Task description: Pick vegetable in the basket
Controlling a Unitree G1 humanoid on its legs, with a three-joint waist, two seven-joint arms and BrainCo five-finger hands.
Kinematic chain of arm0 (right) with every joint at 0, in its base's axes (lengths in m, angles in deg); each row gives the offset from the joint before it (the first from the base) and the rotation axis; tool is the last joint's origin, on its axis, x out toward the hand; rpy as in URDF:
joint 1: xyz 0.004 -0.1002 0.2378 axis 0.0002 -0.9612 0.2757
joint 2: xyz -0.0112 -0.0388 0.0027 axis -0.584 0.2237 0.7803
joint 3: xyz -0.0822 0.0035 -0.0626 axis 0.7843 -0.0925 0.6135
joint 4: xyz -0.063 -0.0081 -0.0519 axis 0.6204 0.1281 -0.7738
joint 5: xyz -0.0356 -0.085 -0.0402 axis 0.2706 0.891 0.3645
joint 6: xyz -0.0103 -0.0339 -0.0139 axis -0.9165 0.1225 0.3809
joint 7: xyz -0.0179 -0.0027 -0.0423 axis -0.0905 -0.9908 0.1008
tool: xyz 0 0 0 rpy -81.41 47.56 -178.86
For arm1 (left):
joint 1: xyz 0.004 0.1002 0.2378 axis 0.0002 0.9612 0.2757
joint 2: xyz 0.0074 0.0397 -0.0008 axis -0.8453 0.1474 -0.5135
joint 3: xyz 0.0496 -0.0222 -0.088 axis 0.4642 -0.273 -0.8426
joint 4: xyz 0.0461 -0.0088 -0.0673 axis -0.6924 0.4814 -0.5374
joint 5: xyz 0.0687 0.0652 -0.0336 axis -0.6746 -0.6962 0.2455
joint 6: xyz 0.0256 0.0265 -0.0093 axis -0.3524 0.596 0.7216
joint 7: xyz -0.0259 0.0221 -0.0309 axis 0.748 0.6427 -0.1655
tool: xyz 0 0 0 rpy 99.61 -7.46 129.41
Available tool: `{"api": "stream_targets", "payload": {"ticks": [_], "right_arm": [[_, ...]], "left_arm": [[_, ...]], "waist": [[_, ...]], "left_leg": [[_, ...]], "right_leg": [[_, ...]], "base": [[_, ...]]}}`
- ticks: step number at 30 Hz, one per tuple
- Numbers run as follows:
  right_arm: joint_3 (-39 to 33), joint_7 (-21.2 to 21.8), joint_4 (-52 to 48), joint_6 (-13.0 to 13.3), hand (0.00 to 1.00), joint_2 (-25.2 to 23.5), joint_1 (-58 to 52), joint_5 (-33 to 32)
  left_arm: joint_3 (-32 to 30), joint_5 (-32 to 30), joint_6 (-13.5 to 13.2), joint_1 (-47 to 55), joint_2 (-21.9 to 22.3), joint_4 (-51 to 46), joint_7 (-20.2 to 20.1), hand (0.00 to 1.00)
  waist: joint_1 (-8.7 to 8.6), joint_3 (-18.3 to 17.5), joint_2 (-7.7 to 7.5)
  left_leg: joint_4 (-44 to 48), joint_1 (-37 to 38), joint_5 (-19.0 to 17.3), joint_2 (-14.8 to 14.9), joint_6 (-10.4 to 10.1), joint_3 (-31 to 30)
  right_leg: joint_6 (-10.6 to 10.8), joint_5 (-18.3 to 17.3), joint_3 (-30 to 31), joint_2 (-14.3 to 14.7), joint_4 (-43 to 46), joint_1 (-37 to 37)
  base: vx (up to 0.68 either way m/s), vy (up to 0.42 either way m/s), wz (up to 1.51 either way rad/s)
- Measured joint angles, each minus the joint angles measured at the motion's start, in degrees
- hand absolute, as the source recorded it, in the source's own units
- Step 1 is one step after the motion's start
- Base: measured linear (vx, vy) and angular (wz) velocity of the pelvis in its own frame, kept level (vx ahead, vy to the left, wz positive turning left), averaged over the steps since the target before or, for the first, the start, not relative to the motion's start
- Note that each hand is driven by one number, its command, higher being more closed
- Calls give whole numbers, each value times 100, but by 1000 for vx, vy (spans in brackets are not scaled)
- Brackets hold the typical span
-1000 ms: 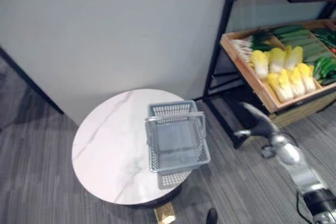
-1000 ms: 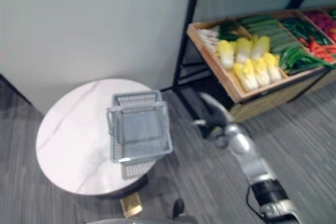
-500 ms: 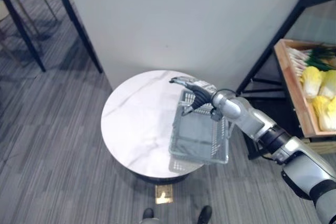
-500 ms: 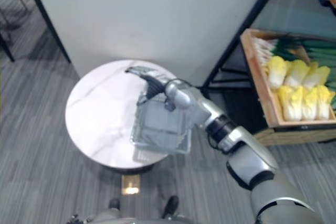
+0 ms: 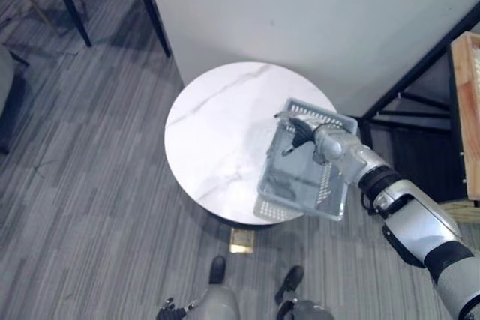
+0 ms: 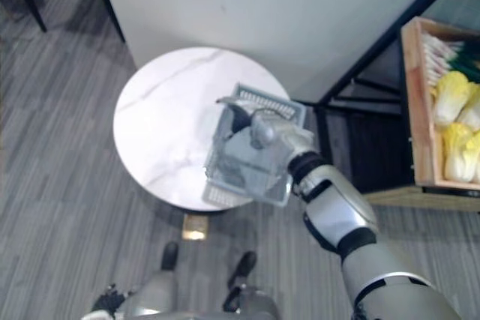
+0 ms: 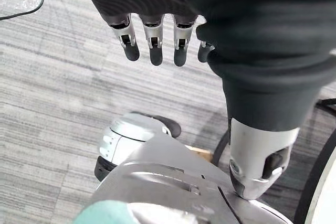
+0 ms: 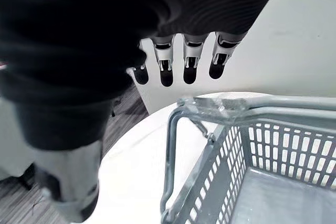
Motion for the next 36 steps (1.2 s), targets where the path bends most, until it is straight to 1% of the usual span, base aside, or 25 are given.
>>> {"api": "stream_targets", "payload": {"ticks": [1,5,8,11,12,20,25,29,31,36], "right_arm": [[-97,-19,1,-14,0,0,23,0],[-616,-350,7,-193,0,10,124,-5],[-806,-399,2,-248,0,9,127,-7],[-825,-407,-17,-295,0,9,129,-11],[-825,-407,-29,-304,0,7,130,-12],[-824,-407,-33,-303,0,2,146,-5],[-824,-406,-20,-308,0,2,141,54],[-824,-408,6,-312,0,2,139,75],[-825,-409,67,-315,0,2,135,261],[-826,-422,201,-322,0,2,77,280]], "left_arm": [[2,0,3,-13,-3,1,9,0],[75,0,6,-151,-47,4,84,0],[170,0,2,-220,-40,-10,159,0],[210,2,3,-245,-40,-31,179,0],[219,96,4,-274,-36,-32,194,0],[279,203,-6,-372,22,-43,206,0],[333,203,-29,-416,13,-45,207,0],[403,202,-30,-420,8,-46,211,0],[440,202,-30,-424,3,-46,212,0],[450,203,-36,-428,-28,-46,227,0]], "waist": [[-3,0,0],[-7,127,32],[-24,164,47],[-27,225,55],[-22,241,67],[-30,346,154],[-34,453,155],[-34,453,154],[-36,453,155],[-36,458,160]], "left_leg": [[2,-33,4,0,0,0],[9,-81,11,-3,1,15],[10,-132,11,-2,1,31],[14,-132,11,3,1,48],[13,-142,11,7,1,69],[13,-140,11,38,1,152],[11,-153,11,34,1,159],[-9,-173,11,19,1,189],[-11,-172,11,16,1,193],[-18,-173,11,17,1,198]], "right_leg": [[0,0,1,0,6,-32],[0,0,12,-7,16,-96],[-1,0,27,-10,31,-167],[-1,-1,45,-5,32,-178],[-2,-1,72,-3,43,-209],[-6,-3,147,-3,67,-253],[-6,-3,158,-2,69,-274],[-6,-3,186,-1,80,-331],[-6,-3,191,-1,80,-334],[-6,-4,197,-4,82,-342]], "base": [[0,0,0],[16,3,-1],[40,9,-4],[14,1,-3],[22,2,-8],[7,3,-4],[0,0,0],[30,5,-3],[38,5,-1],[14,2,0]]}}
